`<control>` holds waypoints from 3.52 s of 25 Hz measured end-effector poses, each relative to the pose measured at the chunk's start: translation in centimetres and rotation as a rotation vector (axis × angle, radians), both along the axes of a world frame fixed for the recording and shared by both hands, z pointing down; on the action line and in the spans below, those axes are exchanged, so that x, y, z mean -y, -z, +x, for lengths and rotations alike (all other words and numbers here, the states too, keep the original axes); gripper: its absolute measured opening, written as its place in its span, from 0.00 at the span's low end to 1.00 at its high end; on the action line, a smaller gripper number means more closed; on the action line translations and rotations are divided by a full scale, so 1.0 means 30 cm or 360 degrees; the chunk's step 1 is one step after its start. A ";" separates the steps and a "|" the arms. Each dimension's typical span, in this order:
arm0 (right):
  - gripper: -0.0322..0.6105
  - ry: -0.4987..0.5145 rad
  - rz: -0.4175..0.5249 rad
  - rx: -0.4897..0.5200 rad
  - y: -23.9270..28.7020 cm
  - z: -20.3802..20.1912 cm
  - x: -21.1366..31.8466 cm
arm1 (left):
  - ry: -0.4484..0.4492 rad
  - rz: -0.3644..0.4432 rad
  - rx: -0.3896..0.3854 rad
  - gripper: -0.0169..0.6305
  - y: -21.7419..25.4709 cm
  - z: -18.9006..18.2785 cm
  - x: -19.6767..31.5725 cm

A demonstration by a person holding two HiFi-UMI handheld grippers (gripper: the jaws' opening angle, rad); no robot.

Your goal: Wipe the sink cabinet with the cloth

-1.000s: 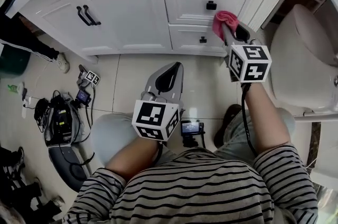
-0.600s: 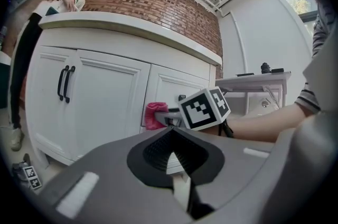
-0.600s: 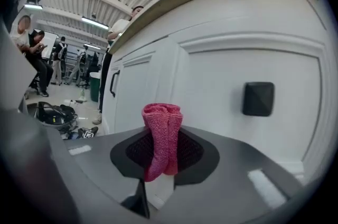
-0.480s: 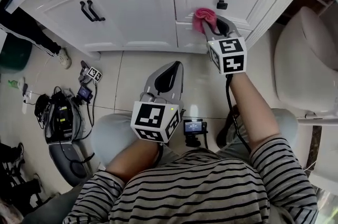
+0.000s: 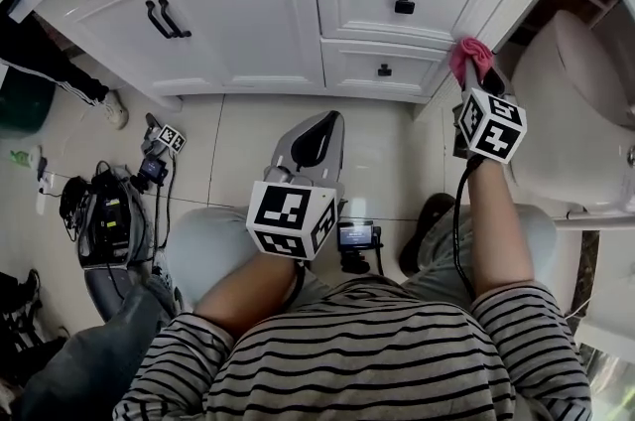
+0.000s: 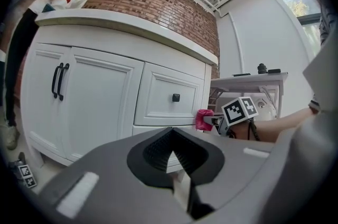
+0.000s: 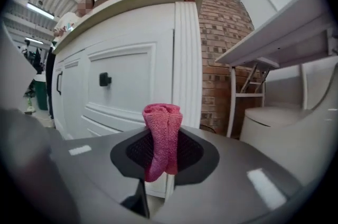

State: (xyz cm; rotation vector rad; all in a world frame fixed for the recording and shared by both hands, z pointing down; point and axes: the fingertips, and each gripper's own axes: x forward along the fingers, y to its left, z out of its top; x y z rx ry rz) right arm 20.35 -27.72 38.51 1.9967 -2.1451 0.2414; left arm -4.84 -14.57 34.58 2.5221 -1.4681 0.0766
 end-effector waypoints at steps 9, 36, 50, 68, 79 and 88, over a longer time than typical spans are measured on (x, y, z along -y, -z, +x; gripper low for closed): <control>0.19 0.0862 0.0147 -0.0150 -0.093 -0.749 -0.020 | -0.0003 0.0002 0.0004 0.03 -0.009 -0.006 0.004; 0.19 0.0052 -0.0193 -0.0404 -0.266 0.008 0.060 | -0.0043 -0.0027 0.0051 0.03 -0.046 0.045 0.011; 0.19 0.0829 -0.0206 -0.0365 -0.439 -0.839 0.074 | 0.0020 -0.0060 -0.0094 0.03 -0.028 -0.043 -0.010; 0.18 0.0564 -0.0201 -0.0448 -0.452 -0.488 0.068 | -0.0011 -0.0074 -0.0032 0.03 -0.061 0.004 0.012; 0.18 0.0084 -0.0355 -0.0329 -0.503 -0.103 0.081 | 0.0001 -0.0070 -0.0027 0.03 -0.059 0.005 0.018; 0.18 0.0523 -0.0194 -0.0180 -0.549 -0.480 0.050 | 0.0014 -0.0043 -0.0113 0.03 -0.021 -0.030 0.002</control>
